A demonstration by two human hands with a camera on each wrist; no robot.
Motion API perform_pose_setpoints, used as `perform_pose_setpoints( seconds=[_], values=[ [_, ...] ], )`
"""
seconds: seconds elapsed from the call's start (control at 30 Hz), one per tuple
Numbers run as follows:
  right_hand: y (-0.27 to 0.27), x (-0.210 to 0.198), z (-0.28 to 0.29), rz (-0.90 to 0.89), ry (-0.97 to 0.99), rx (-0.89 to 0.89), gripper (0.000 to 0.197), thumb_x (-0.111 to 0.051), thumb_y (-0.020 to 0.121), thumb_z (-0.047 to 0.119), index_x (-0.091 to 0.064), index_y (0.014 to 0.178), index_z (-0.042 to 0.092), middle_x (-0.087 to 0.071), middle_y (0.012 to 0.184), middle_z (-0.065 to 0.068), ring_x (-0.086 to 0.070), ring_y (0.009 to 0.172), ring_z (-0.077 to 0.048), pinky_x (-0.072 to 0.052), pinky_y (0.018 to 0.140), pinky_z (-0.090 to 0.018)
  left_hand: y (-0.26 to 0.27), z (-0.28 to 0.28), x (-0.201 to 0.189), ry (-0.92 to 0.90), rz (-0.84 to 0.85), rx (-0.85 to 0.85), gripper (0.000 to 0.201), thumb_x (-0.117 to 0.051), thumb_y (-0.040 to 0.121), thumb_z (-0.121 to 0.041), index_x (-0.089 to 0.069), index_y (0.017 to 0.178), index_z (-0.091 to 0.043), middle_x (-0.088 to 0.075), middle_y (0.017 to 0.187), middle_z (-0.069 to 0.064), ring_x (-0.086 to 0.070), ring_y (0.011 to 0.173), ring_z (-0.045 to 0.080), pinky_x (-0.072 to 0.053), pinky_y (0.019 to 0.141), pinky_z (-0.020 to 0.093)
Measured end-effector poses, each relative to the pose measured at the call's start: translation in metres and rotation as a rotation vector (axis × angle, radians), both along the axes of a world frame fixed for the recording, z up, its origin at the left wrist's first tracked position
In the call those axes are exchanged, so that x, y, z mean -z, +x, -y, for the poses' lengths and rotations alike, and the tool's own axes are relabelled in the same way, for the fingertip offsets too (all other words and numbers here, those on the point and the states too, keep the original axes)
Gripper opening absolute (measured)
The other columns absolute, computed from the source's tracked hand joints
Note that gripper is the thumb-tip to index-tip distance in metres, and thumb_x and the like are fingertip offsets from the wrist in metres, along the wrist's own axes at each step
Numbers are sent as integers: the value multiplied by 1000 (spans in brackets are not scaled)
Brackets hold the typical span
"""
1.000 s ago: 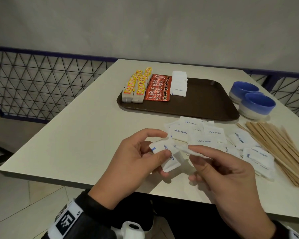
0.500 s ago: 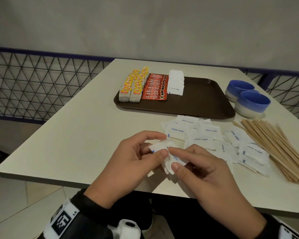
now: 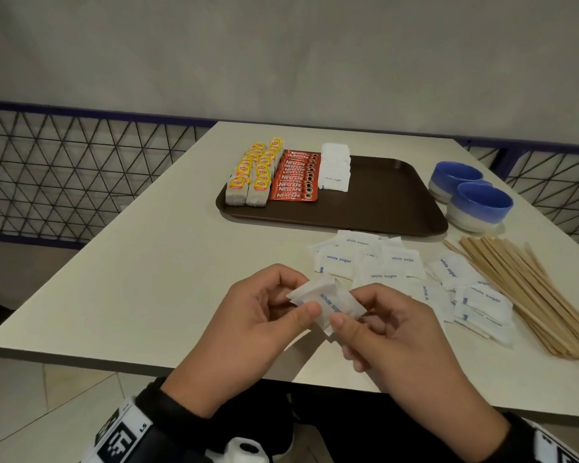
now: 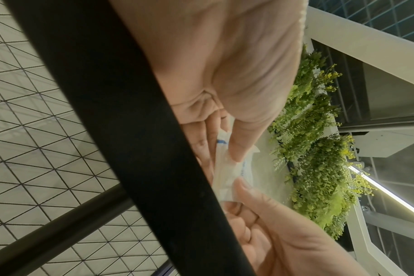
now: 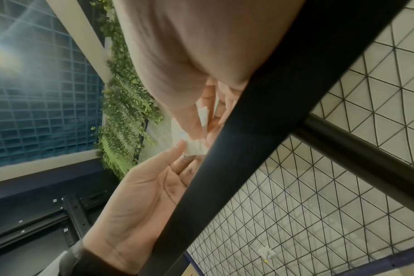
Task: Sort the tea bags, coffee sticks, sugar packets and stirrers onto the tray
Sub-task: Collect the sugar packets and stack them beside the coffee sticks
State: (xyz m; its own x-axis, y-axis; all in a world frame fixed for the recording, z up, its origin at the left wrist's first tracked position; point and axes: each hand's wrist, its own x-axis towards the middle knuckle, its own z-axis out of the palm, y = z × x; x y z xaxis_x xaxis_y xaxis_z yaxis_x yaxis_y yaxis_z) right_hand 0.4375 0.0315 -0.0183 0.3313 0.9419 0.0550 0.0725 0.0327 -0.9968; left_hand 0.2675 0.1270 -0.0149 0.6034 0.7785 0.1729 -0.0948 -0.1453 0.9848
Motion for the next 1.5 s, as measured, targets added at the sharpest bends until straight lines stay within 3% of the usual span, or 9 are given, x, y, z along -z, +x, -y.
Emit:
perform_pose_setpoints(
  seconds=[0.2, 0.37, 0.57, 0.8, 0.97, 1.07, 1.23, 1.37, 1.5],
  values=[
    [1, -3, 2, -84, 13, 48, 9, -78, 84, 14, -73, 85, 21, -70, 68, -18, -64, 61, -29, -54, 61, -38, -1, -1, 2, 116, -64, -59, 15, -76, 84, -31, -74, 89, -17, -71, 86, 9, -66, 84, 39, -53, 81, 53],
    [-1, -5, 5, -80, 1, 58, 15, -80, 74, 24, -74, 88, 22, -72, 75, -19, -67, 63, -30, -55, 67, -42, -2, 1, 1, 138, -73, -32, 16, -73, 86, -28, -70, 83, -13, -63, 81, 19, -58, 71, 33, -50, 69, 44],
    [-1, -11, 6, -109, 8, 112, 21, -79, 71, 24, -79, 92, 21, -68, 72, -18, -62, 56, -29, -52, 59, -39, -4, 0, 0, 134, -82, -4, 19, -69, 89, -30, -70, 79, -14, -66, 74, 12, -58, 66, 14, -46, 64, 26],
    [5, -25, 2, -183, -111, 3, 12, -78, 71, 10, -79, 82, 8, -62, 65, -31, -57, 51, -32, -50, 54, -38, -6, 1, -1, 119, -73, -7, 20, -70, 87, -32, -71, 82, -13, -67, 80, 17, -62, 76, 34, -50, 70, 42],
    [26, -55, -7, 55, -212, -104, 28, -79, 72, 12, -71, 93, -5, -66, 69, -31, -60, 53, -32, -55, 52, -36, -5, 2, -2, 80, -3, -29, 15, -76, 89, -31, -73, 96, -19, -68, 87, 10, -63, 80, 38, -54, 73, 44],
    [48, -93, -31, 307, -218, -110, 31, -76, 72, 23, -71, 95, 3, -73, 73, -21, -68, 60, -30, -61, 60, -32, -7, -1, -3, 46, 104, -142, 14, -72, 87, -17, -73, 100, -19, -67, 82, 4, -64, 69, 18, -51, 65, 21],
    [94, -123, -102, 511, -339, -43, 18, -78, 85, 19, -70, 98, 10, -76, 81, -12, -68, 63, -15, -57, 61, -26, -10, -5, -1, 12, 131, -234, 17, -72, 90, -7, -75, 88, -23, -65, 75, 0, -62, 66, 10, -50, 61, 20],
    [119, -115, -159, 414, -462, -4, 14, -74, 90, 10, -68, 103, 6, -74, 91, -14, -65, 78, -20, -57, 75, -33, -9, -6, 1, -9, 194, -250, 12, -70, 77, -17, -74, 85, -24, -64, 72, -3, -57, 62, 10, -48, 59, 16],
    [126, -106, -203, 303, -520, 4, 13, -72, 91, 5, -68, 103, 3, -76, 92, -15, -67, 73, -17, -56, 63, -26, -8, -10, 4, 16, 237, -248, 20, -74, 67, -35, -74, 83, -23, -63, 71, 3, -55, 58, 14, -48, 57, 18]
  ],
)
